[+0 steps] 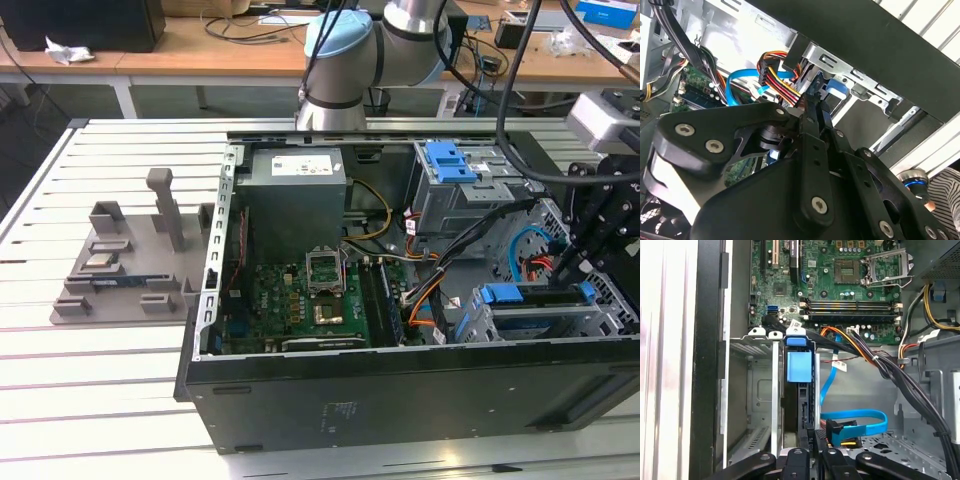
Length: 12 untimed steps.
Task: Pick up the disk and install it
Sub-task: 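Insert the first disk wire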
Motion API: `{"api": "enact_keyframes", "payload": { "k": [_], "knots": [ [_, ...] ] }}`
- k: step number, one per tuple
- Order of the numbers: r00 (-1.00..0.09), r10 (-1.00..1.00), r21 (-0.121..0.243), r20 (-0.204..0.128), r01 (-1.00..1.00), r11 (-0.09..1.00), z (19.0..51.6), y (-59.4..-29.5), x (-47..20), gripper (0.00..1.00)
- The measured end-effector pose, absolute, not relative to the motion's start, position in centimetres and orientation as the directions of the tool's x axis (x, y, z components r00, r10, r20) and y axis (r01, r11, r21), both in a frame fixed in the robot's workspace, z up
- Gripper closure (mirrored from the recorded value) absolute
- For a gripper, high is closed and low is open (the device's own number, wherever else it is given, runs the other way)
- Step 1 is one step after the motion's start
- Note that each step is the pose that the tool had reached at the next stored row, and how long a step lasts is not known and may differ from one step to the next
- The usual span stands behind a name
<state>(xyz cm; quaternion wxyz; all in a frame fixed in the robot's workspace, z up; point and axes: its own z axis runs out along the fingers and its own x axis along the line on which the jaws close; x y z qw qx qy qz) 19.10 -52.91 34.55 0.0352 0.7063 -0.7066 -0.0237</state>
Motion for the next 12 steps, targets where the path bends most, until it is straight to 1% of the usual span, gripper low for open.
{"api": "enact_keyframes", "payload": {
  "k": [12],
  "knots": [
    [0.001, -1.0, 0.083, 0.016, -0.997, 0.001, 33.88, -53.13, 18.96, 0.83]
  ]
}}
